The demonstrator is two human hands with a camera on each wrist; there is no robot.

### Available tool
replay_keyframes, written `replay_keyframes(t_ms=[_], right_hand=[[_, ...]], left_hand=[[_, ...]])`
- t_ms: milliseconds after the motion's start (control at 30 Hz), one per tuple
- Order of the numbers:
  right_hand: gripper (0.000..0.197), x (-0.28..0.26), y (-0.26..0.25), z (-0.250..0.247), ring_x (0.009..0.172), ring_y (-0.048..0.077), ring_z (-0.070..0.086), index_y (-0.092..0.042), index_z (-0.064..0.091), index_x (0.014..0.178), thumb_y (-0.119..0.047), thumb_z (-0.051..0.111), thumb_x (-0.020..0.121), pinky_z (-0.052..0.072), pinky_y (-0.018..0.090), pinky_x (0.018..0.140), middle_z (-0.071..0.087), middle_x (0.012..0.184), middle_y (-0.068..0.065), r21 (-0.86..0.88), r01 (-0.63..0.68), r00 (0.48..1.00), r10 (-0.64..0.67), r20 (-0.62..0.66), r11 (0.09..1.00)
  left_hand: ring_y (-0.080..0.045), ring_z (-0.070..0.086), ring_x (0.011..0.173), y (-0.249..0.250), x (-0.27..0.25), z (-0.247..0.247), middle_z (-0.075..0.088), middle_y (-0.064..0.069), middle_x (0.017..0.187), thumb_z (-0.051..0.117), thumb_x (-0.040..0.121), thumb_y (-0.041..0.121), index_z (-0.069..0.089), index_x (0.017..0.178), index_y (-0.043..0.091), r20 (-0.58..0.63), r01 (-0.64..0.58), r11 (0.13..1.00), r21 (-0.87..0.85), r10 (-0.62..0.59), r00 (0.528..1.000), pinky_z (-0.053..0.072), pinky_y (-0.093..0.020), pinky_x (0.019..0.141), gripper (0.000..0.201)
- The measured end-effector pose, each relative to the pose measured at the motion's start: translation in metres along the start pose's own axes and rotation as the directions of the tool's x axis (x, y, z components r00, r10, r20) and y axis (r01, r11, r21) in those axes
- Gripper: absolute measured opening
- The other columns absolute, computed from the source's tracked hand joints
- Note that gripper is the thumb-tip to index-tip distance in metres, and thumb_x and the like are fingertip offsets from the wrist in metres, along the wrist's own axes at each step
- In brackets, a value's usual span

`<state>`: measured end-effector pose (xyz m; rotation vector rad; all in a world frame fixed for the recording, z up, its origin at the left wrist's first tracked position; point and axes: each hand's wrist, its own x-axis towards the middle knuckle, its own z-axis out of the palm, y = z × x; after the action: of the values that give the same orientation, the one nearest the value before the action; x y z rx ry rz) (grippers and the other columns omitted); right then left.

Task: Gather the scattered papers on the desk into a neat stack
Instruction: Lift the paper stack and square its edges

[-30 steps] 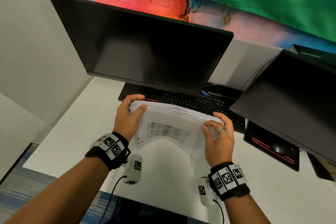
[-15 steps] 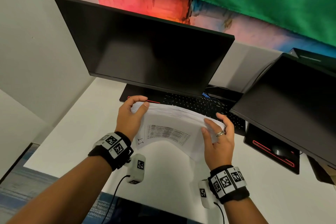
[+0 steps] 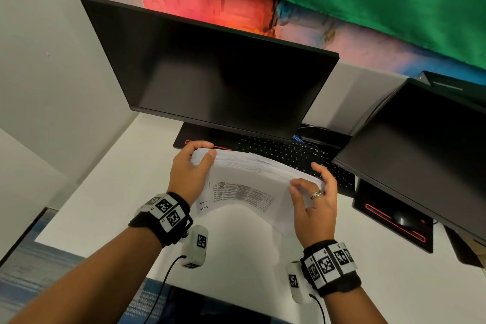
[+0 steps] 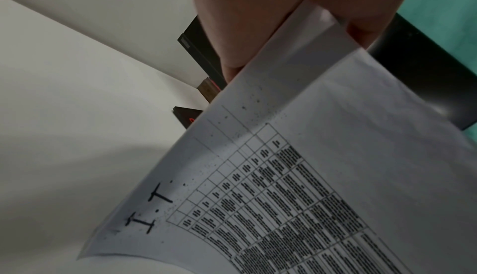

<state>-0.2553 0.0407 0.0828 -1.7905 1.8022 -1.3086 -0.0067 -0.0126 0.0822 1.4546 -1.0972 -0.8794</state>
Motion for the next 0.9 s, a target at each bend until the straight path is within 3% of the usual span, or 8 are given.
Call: replay_keyframes(t_ms=[100, 233, 333, 400, 467, 667, 833, 900], right_hand=[[0.011, 0.000, 0.001, 0.000, 0.136, 0.009, 0.035, -0.024, 0.071, 0.089, -0.014, 0.069, 0.087, 0.012, 0.003, 0.111, 0.042, 0.144, -0.004, -0.034, 0.008, 1.000, -0.007, 0.011, 0.999], [0.014, 0.000, 0.001, 0.001, 0.131, -0.013, 0.028, -0.028, 0.066, 0.091, -0.013, 0.068, 0.089, 0.018, 0.000, 0.104, 0.040, 0.140, -0.015, 0.039, -0.091, 0.996, 0.090, 0.006, 0.995], [0.015, 0.000, -0.001, 0.002, 0.133, 0.002, 0.036, -0.028, 0.066, 0.098, -0.015, 0.065, 0.091, 0.023, 0.001, 0.102, 0.042, 0.141, -0.011, 0.057, -0.107, 0.994, 0.107, -0.004, 0.993], [0.016, 0.000, -0.002, 0.002, 0.134, 0.008, 0.037, -0.027, 0.067, 0.101, -0.015, 0.064, 0.092, 0.026, 0.008, 0.106, 0.043, 0.142, -0.008, 0.055, -0.102, 0.995, 0.103, -0.003, 0.993], [0.016, -0.001, -0.004, 0.001, 0.135, 0.010, 0.036, -0.027, 0.067, 0.102, -0.015, 0.064, 0.091, 0.029, 0.019, 0.107, 0.043, 0.143, -0.009, 0.060, -0.113, 0.994, 0.112, 0.009, 0.992], [0.015, 0.010, -0.008, -0.002, 0.132, 0.010, 0.040, -0.030, 0.062, 0.089, -0.015, 0.064, 0.092, 0.033, 0.033, 0.112, 0.042, 0.138, -0.012, 0.119, -0.248, 0.968, 0.241, 0.072, 0.961], [0.016, 0.014, -0.004, 0.000, 0.121, 0.014, 0.050, -0.025, 0.064, 0.083, -0.010, 0.065, 0.090, 0.040, 0.037, 0.109, 0.047, 0.128, -0.010, 0.137, -0.289, 0.957, 0.289, 0.022, 0.948], [0.017, 0.014, -0.006, 0.002, 0.115, 0.005, 0.052, -0.025, 0.064, 0.084, -0.009, 0.066, 0.089, 0.042, 0.027, 0.106, 0.050, 0.124, -0.010, 0.172, -0.292, 0.954, 0.299, -0.019, 0.941]], left_hand=[[-0.009, 0.062, 0.088, 0.001, 0.000, 0.001, 0.064, 0.008, 0.101, 0.064, 0.093, 0.026, 0.064, 0.104, 0.024, -0.007, -0.001, 1.000, -0.004, 0.001, 1.000, 0.051, -0.013, 0.060, 0.011], [-0.009, 0.062, 0.085, 0.004, -0.001, 0.003, 0.065, 0.009, 0.098, 0.063, 0.094, 0.027, 0.065, 0.102, 0.023, -0.017, 0.003, 1.000, -0.030, -0.003, 1.000, 0.050, -0.011, 0.057, 0.010], [-0.008, 0.061, 0.085, 0.004, -0.001, 0.004, 0.064, 0.010, 0.097, 0.063, 0.094, 0.029, 0.064, 0.102, 0.024, -0.027, 0.007, 1.000, -0.004, -0.008, 1.000, 0.047, -0.011, 0.059, 0.010], [-0.007, 0.061, 0.086, 0.003, 0.001, 0.004, 0.064, 0.010, 0.097, 0.063, 0.094, 0.030, 0.064, 0.102, 0.024, -0.034, 0.013, 1.000, 0.007, -0.013, 0.999, 0.046, -0.010, 0.059, 0.011], [-0.008, 0.061, 0.085, 0.003, 0.001, 0.004, 0.064, 0.009, 0.097, 0.063, 0.094, 0.030, 0.064, 0.102, 0.023, -0.031, 0.018, 1.000, 0.003, -0.018, 0.999, 0.047, -0.008, 0.055, 0.011], [-0.008, 0.061, 0.086, 0.004, 0.003, 0.003, 0.064, 0.008, 0.097, 0.062, 0.094, 0.030, 0.064, 0.103, 0.023, -0.013, 0.012, 1.000, 0.011, -0.012, 1.000, 0.047, -0.008, 0.055, 0.012], [-0.007, 0.061, 0.085, 0.007, 0.003, 0.004, 0.065, 0.010, 0.096, 0.060, 0.095, 0.025, 0.066, 0.101, 0.021, -0.009, 0.026, 0.999, -0.025, -0.026, 1.000, 0.047, -0.012, 0.060, 0.010], [-0.009, 0.061, 0.085, 0.007, 0.003, 0.005, 0.066, 0.008, 0.095, 0.059, 0.095, 0.022, 0.068, 0.098, 0.021, -0.013, 0.039, 0.998, -0.054, -0.040, 0.999, 0.046, -0.018, 0.065, 0.010]])
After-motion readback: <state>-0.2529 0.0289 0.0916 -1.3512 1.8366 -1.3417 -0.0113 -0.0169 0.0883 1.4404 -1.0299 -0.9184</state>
